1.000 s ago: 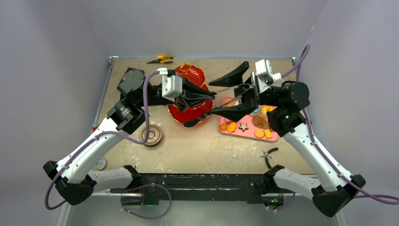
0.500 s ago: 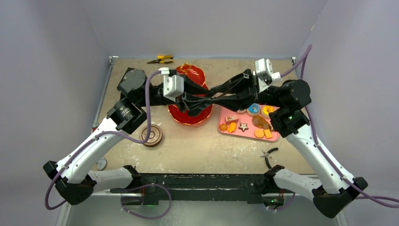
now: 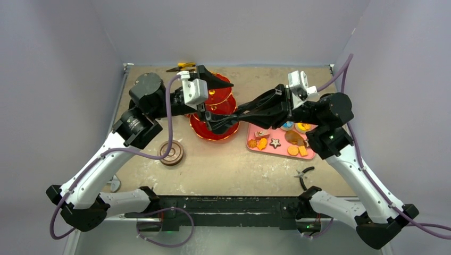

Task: Serve the afternoon tea
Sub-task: Adjust the clamp.

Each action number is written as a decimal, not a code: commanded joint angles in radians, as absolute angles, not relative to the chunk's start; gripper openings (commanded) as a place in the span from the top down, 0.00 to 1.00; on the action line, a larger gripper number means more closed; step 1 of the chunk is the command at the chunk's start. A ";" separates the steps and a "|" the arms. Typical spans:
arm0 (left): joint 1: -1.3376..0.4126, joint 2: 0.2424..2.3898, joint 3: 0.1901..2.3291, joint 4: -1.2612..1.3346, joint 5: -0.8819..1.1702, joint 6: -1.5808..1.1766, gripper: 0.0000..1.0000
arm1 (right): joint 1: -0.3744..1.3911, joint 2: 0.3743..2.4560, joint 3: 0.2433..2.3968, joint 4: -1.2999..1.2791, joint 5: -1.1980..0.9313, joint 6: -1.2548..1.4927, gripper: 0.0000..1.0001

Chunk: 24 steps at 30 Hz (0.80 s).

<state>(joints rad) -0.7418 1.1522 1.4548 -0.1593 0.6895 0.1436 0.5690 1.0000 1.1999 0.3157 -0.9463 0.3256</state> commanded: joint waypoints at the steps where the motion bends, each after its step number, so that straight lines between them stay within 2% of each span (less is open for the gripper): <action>1: -0.700 1.122 1.531 -0.279 0.623 0.208 0.15 | 0.554 0.952 1.235 0.250 -0.802 0.221 0.88; 7: -0.692 1.129 1.624 -0.358 0.530 0.258 0.06 | 0.554 0.937 1.245 0.221 -0.710 0.175 0.94; 14: -0.687 1.138 1.678 -0.445 0.533 0.344 0.04 | 0.554 0.924 1.255 0.238 -0.574 0.154 0.94; 18: -0.692 1.104 1.566 -0.400 0.624 0.514 0.01 | 0.554 0.959 1.249 0.318 -0.531 0.222 0.90; 20: -0.715 1.076 1.462 -0.295 0.540 0.616 0.01 | 0.554 0.982 1.249 0.340 -0.513 0.258 0.89; 24: -0.767 1.093 1.398 -0.153 0.423 0.810 0.00 | 0.554 1.004 1.231 0.369 -0.448 0.309 0.89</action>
